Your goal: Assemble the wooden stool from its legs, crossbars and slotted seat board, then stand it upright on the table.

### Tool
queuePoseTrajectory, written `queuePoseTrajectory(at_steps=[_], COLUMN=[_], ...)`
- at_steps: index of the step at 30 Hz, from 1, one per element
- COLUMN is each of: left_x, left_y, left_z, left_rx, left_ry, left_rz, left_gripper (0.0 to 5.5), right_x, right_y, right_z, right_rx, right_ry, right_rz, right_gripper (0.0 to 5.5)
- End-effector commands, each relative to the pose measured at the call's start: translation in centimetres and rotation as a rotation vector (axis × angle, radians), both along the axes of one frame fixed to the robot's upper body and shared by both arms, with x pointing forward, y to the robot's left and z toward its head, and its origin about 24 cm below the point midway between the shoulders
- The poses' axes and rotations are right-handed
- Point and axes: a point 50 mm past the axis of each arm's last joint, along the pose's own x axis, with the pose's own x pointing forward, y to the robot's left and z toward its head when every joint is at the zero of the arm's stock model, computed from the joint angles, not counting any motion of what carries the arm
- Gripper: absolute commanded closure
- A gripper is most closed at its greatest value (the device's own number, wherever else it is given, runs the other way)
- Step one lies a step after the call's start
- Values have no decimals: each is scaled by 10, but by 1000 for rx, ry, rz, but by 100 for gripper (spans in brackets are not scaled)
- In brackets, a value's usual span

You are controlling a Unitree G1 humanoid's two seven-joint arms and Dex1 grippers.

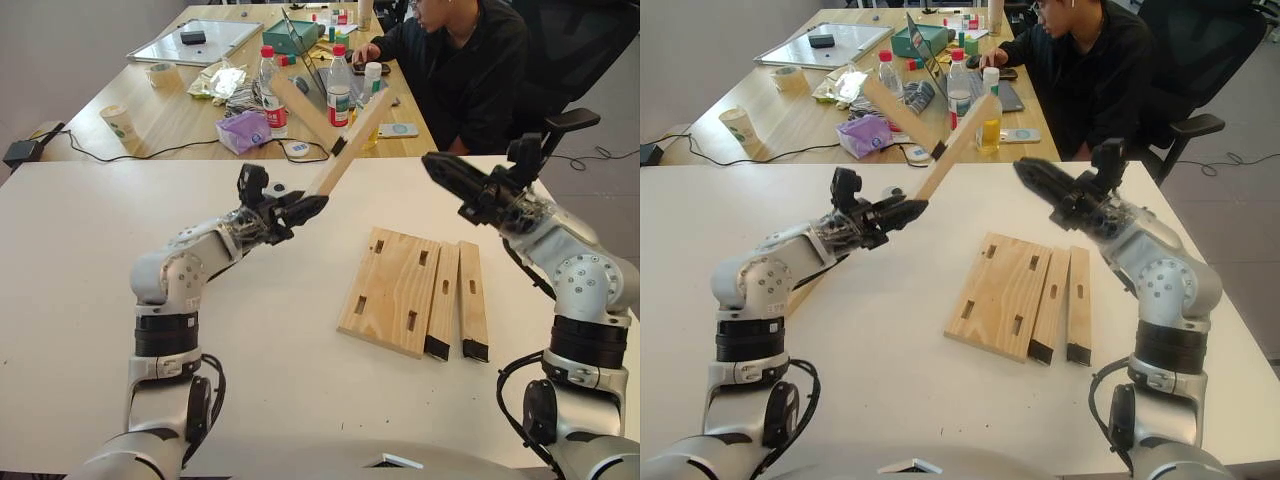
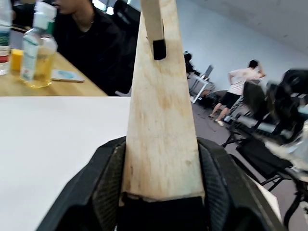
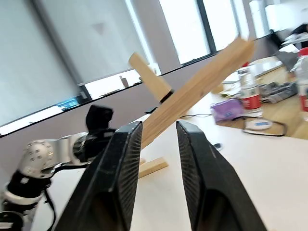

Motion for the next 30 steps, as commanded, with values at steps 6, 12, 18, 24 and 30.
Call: queuePoseTrajectory(at_steps=[6,12,18,24,30], left_x=[-29,-33,-37,-40,-41], left_y=[-6,-6,-9,-10,-10], left_z=[23,25,26,24,23], left_rx=[-138,-149,-151,-149,-150], left_ry=[43,54,55,63,67], left_rz=[-261,-284,-316,-336,-336], left_gripper=[346,346,346,346,346], right_x=[-2,-1,-3,-4,-4], right_y=[19,30,48,57,60], right_z=[6,4,5,9,12], right_rx=[190,264,322,358,392], right_ry=[180,244,269,275,284], right_rz=[142,170,218,240,252], right_gripper=[242,185,185,185,185])
